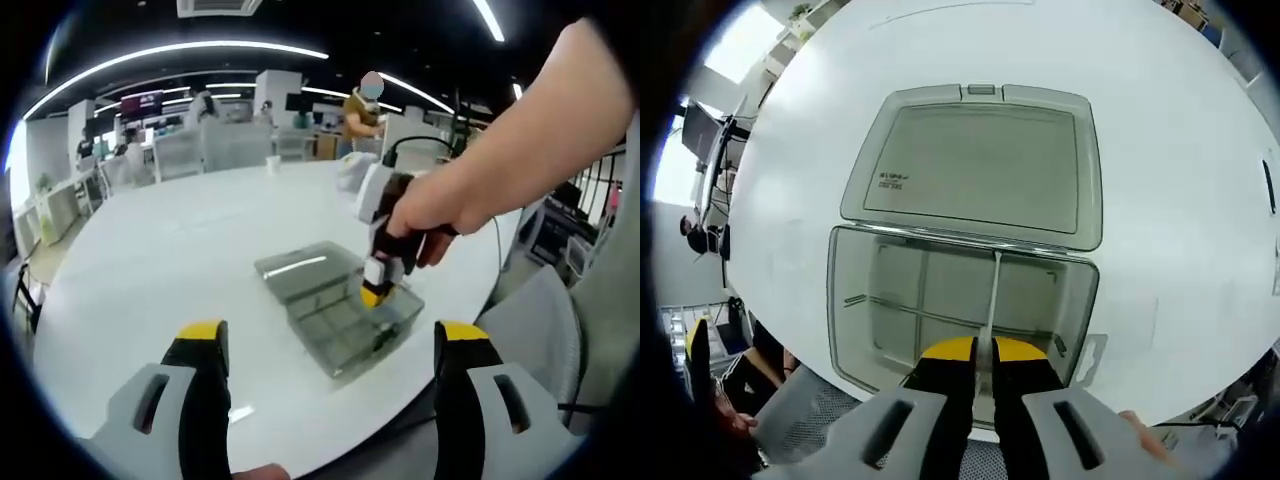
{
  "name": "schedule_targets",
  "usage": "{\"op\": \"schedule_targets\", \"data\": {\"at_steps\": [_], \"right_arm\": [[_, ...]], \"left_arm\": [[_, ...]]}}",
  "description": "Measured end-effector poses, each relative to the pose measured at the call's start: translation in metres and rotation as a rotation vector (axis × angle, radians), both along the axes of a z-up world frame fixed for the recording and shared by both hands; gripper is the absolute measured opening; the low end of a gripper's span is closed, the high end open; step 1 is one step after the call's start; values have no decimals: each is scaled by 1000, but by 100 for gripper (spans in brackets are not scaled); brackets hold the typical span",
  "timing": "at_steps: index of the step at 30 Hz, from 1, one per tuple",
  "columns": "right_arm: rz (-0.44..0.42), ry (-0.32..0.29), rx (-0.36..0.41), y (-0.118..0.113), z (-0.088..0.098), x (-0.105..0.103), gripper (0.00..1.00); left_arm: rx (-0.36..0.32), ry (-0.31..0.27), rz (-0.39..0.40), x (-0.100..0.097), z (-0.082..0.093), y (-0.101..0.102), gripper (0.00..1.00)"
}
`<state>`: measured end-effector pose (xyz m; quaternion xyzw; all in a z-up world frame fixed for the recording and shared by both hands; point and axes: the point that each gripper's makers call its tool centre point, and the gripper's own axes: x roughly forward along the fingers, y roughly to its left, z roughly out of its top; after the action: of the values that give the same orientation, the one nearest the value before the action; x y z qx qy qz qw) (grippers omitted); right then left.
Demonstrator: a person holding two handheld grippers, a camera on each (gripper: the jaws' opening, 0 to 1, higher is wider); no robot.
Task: Insert the divider into the dual guide fixture by aligning both edges with the guide slots and pushing it downward to the bottom, including one-sided entry, uneven engagement, binding, and posture correction.
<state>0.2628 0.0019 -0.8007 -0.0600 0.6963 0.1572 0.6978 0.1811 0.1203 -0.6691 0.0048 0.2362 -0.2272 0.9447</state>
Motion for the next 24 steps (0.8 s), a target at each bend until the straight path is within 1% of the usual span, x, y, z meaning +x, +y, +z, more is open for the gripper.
{"op": "schedule_targets", "data": {"at_steps": [13,24], "right_arm": [[18,-7,1,0,-1,0,0],[43,-16,-13,1,-3,0,0]], "left_arm": [[-1,7,8,0,-3,2,83],[8,6,8,-2,-1,3,83]]}}
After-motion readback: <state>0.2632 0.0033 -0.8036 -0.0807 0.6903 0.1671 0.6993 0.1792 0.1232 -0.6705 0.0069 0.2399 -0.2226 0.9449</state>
